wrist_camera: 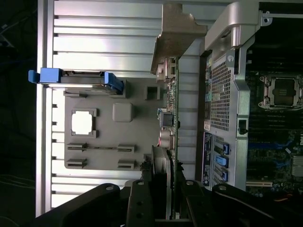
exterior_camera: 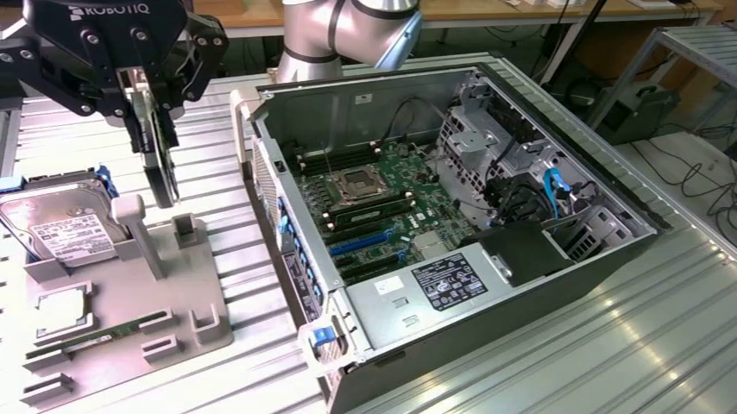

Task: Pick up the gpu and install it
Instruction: 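Pick up the gpu and move the gpu toward the slot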

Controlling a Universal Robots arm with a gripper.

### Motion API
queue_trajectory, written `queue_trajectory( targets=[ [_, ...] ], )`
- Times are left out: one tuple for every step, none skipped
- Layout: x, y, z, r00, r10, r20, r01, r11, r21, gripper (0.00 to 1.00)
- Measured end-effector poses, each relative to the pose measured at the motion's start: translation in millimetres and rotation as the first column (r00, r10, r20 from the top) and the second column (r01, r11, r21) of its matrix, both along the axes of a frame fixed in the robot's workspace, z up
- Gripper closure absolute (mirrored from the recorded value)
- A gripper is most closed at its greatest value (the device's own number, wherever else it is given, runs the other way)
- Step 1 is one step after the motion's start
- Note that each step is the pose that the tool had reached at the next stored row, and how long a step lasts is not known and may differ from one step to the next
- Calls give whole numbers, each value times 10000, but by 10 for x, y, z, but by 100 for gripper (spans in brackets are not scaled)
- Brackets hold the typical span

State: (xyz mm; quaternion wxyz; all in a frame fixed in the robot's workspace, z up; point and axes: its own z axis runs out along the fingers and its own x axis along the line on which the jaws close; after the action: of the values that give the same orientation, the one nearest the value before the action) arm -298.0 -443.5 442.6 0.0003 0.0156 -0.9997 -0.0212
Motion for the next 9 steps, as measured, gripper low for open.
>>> queue_trajectory(
  targets=[
    [6,0,0,10000,0,-1,0,10000,0,73],
    [11,0,1,10000,0,-1,0,10000,-1,73],
    [16,0,0,10000,0,-1,0,10000,0,73],
    [21,0,0,10000,0,0,0,10000,1,73],
    [26,0,0,10000,-1,0,1,10000,1,73],
    [31,0,0,10000,0,0,0,10000,0,73],
    [37,0,0,10000,0,0,0,10000,0,73],
    [44,0,0,10000,0,-1,0,10000,0,73],
    [49,0,0,10000,0,-1,0,10000,0,73]
  ],
)
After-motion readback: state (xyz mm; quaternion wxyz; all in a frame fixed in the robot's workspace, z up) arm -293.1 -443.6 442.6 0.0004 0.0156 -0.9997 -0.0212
